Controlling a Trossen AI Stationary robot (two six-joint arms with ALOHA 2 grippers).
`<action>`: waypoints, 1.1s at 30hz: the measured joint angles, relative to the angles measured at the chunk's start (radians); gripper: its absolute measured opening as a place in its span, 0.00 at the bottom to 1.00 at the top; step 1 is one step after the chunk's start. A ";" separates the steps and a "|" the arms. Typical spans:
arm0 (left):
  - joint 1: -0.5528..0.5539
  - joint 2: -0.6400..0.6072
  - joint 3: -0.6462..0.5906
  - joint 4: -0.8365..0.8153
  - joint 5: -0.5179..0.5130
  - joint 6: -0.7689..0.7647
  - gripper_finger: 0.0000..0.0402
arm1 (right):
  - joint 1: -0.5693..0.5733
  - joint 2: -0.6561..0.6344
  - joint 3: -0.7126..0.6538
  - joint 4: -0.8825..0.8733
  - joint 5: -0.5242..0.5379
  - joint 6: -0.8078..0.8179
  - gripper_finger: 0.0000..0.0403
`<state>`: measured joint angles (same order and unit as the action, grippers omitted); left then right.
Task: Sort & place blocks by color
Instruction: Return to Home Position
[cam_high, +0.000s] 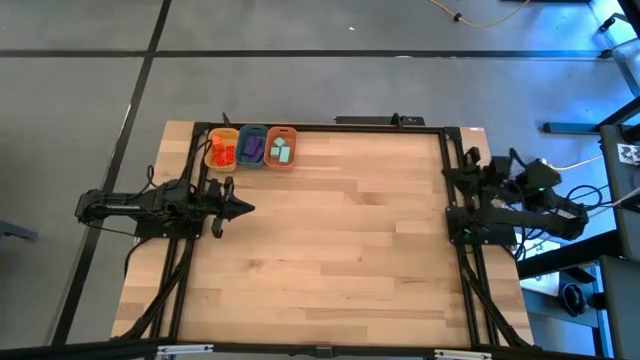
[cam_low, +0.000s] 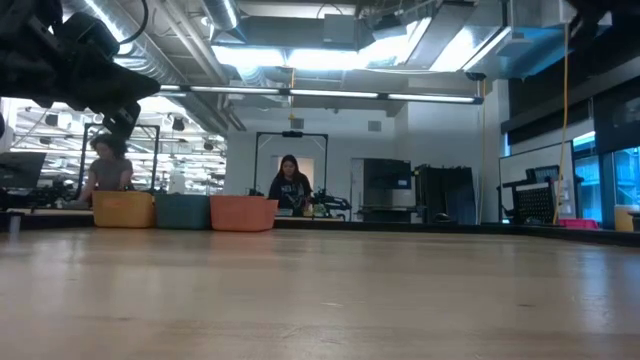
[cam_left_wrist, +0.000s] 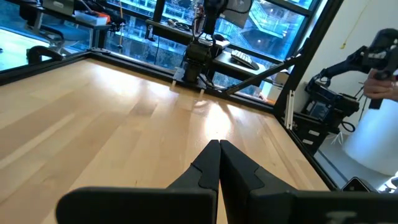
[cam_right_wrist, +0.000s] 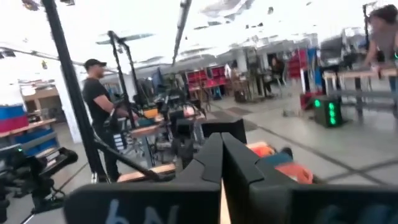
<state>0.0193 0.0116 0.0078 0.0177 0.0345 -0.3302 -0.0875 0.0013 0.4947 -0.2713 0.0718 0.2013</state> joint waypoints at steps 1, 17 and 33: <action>0.000 0.000 0.000 0.000 0.000 0.000 0.00 | 0.000 -0.001 -0.019 0.003 0.006 0.008 0.00; 0.000 0.000 0.000 0.001 0.000 0.000 0.00 | 0.000 0.000 -0.381 0.288 0.040 0.111 0.00; 0.000 0.000 0.000 0.002 0.000 0.000 0.00 | 0.000 0.000 -0.488 0.350 0.102 0.020 0.00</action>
<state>0.0189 0.0120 0.0078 0.0200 0.0349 -0.3305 -0.0872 0.0014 0.0067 0.0783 0.1740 0.2209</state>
